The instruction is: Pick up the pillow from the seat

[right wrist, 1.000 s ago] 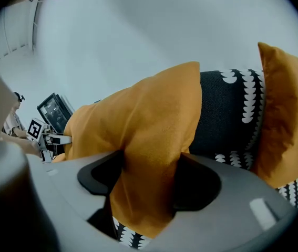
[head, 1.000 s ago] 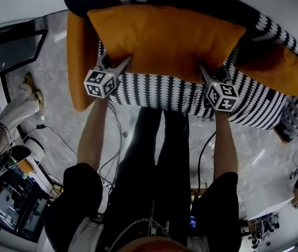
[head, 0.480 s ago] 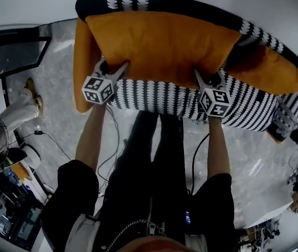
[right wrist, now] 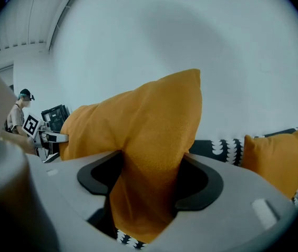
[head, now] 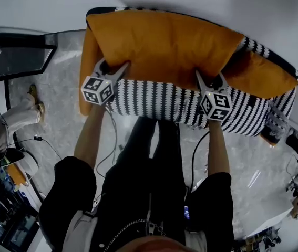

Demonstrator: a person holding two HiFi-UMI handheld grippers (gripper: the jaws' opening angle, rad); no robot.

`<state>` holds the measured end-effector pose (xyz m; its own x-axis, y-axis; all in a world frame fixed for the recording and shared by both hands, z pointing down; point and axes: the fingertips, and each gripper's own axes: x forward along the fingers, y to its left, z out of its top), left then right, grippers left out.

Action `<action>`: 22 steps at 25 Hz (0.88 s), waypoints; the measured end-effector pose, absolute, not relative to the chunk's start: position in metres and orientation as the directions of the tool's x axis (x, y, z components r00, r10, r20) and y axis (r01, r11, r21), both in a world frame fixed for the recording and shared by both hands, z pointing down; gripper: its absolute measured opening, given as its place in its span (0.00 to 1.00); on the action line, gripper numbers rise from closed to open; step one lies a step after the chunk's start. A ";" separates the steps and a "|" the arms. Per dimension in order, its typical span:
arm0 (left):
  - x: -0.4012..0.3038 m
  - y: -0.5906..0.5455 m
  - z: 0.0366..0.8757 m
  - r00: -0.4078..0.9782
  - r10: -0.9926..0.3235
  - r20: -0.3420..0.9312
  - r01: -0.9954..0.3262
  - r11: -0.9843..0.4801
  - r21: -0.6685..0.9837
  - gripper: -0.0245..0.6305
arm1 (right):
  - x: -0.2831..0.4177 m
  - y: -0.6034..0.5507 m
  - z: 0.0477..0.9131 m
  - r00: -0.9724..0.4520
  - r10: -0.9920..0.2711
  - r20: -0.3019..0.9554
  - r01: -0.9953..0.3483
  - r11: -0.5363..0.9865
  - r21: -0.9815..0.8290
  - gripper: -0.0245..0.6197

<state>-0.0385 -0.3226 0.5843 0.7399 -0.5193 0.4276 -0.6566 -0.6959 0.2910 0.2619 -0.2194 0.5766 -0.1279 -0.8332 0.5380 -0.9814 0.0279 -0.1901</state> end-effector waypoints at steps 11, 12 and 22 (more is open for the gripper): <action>-0.020 -0.353 0.485 0.777 -0.537 0.329 -0.619 -0.748 0.240 0.49 | 0.276 -0.238 0.477 -0.069 -0.901 0.429 -0.990 0.008 -0.143 0.53; -0.021 -0.357 0.477 0.779 -0.539 0.322 -0.617 -0.751 0.235 0.49 | 0.275 -0.241 0.469 -0.064 -0.904 0.422 -0.990 0.005 -0.140 0.53; 0.001 -0.342 0.389 0.785 -0.557 0.271 -0.611 -0.768 0.193 0.49 | 0.299 -0.226 0.391 -0.048 -0.919 0.391 -0.992 -0.002 -0.127 0.54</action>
<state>0.0014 -0.3425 0.3892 0.7851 -0.5571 0.2708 -0.6112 -0.7676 0.1930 0.2986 -0.2260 0.3910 -0.0485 -0.9190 0.3914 -0.9919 -0.0019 -0.1273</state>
